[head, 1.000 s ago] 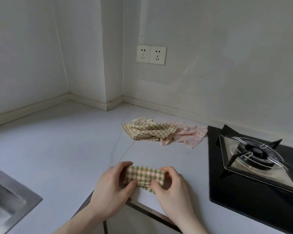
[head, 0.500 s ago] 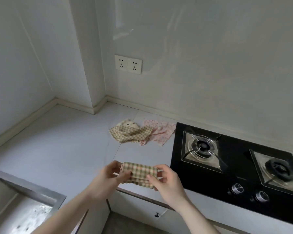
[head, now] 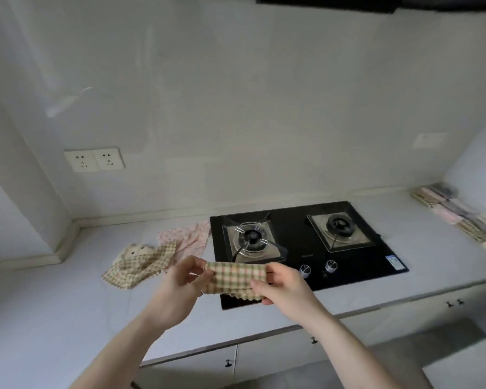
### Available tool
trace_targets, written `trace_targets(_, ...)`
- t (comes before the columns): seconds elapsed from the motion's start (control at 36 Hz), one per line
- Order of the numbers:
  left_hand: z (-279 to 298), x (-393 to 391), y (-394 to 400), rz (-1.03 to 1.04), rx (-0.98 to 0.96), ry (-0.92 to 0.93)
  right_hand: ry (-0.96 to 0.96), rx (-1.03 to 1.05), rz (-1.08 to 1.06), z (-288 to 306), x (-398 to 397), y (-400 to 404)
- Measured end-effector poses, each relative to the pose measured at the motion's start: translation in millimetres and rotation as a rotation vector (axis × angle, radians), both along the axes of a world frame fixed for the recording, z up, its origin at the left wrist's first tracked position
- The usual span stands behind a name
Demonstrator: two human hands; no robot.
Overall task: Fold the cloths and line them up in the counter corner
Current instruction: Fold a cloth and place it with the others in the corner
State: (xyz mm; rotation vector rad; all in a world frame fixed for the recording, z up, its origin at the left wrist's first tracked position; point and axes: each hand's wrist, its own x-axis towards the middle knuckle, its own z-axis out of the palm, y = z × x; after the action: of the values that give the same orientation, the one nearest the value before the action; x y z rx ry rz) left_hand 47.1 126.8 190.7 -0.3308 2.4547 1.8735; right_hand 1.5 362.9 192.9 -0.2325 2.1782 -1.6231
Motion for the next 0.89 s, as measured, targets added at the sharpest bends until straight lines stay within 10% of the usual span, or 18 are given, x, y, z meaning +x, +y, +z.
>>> trace_targets(0.47,30.5,-110.5,248.2,-0.478,-0.200,0.047,0.030,-0.011,-0.372,28.0,-21.0,249.3)
trace_targets(0.89,23.6,-171.3,475.8,-0.484,-0.162,0.072,-0.067,0.091,-0.411,27.9,-65.6,477.3)
